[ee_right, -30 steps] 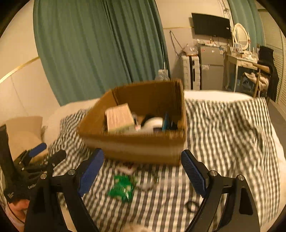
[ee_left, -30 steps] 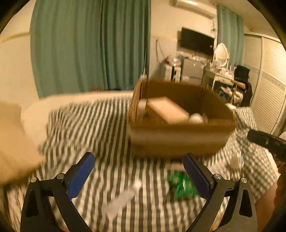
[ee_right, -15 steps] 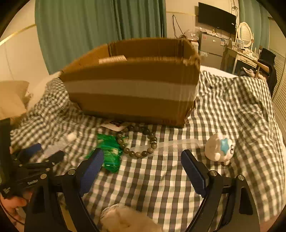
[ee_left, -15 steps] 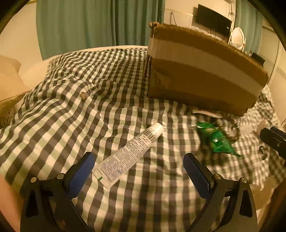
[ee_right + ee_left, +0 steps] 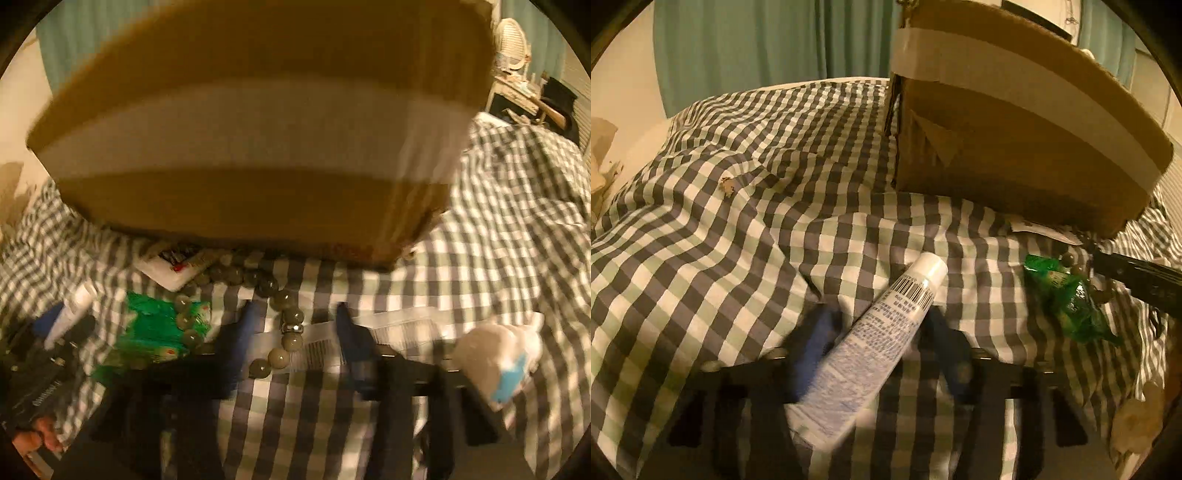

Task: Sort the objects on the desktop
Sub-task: 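Grasp the toothpaste tube with the left tool while the right tool grasps the bead bracelet, then carry the toothpaste tube and bead bracelet into the cardboard box and release both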

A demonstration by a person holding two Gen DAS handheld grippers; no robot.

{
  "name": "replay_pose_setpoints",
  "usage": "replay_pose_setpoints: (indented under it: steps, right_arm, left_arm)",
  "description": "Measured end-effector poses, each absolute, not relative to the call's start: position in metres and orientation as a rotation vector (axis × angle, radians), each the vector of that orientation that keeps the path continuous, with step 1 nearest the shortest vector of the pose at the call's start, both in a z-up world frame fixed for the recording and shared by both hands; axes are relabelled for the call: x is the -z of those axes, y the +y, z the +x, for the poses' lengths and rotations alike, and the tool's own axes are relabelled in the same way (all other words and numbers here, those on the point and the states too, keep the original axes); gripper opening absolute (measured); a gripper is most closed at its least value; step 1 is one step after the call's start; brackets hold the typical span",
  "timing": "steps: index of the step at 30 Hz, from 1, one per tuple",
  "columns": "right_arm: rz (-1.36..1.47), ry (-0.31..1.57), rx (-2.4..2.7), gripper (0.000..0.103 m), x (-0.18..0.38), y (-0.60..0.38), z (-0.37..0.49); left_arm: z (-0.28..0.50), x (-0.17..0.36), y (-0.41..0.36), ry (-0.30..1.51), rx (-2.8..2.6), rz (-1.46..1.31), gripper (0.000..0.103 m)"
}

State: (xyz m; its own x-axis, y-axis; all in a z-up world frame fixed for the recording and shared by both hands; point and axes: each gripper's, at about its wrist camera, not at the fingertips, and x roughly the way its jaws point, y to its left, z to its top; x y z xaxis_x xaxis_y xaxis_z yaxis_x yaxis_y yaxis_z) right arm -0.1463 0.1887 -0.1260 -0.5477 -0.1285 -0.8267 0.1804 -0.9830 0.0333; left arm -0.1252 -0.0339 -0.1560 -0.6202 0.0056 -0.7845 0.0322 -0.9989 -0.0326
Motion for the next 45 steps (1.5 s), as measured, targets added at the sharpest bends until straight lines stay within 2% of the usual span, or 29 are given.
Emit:
replay_pose_setpoints:
  steps: [1, 3, 6, 13, 20, 26, 38, 45]
  right_arm:
    - [1.382, 0.1, 2.617, 0.032, 0.126, 0.187, -0.145]
    - [1.384, 0.092, 2.596, 0.012, 0.124, 0.188, -0.143]
    - [1.371, 0.076, 2.599, 0.012, 0.119, 0.193, -0.133]
    - [1.295, 0.033, 2.618, 0.012, 0.09, 0.205, -0.102]
    - [1.16, 0.059, 2.646, 0.012, 0.052, 0.2, -0.062]
    - [1.115, 0.068, 2.656, 0.012, 0.034, 0.201, -0.044]
    - [1.065, 0.049, 2.648, 0.012, 0.01, 0.203, -0.024]
    - [0.987, 0.014, 2.652, 0.012, -0.011, 0.202, -0.028]
  left_arm:
    - [-0.124, 0.154, -0.034, 0.056, 2.816, 1.362, 0.04]
    - [-0.12, 0.152, -0.034, 0.053, 2.819, 1.355, 0.03]
    - [-0.115, 0.148, -0.037, 0.108, 2.822, 1.355, 0.026]
    - [-0.097, 0.135, -0.04, 0.161, 2.864, 1.335, 0.026]
    - [-0.075, 0.105, -0.028, 0.159, 2.964, 1.259, 0.026]
    - [-0.06, 0.088, -0.022, 0.233, 3.024, 1.237, 0.026]
    - [-0.06, 0.059, -0.005, 0.208, 3.092, 1.202, 0.026]
    - [-0.079, 0.015, -0.003, 0.162, 3.139, 1.066, 0.026]
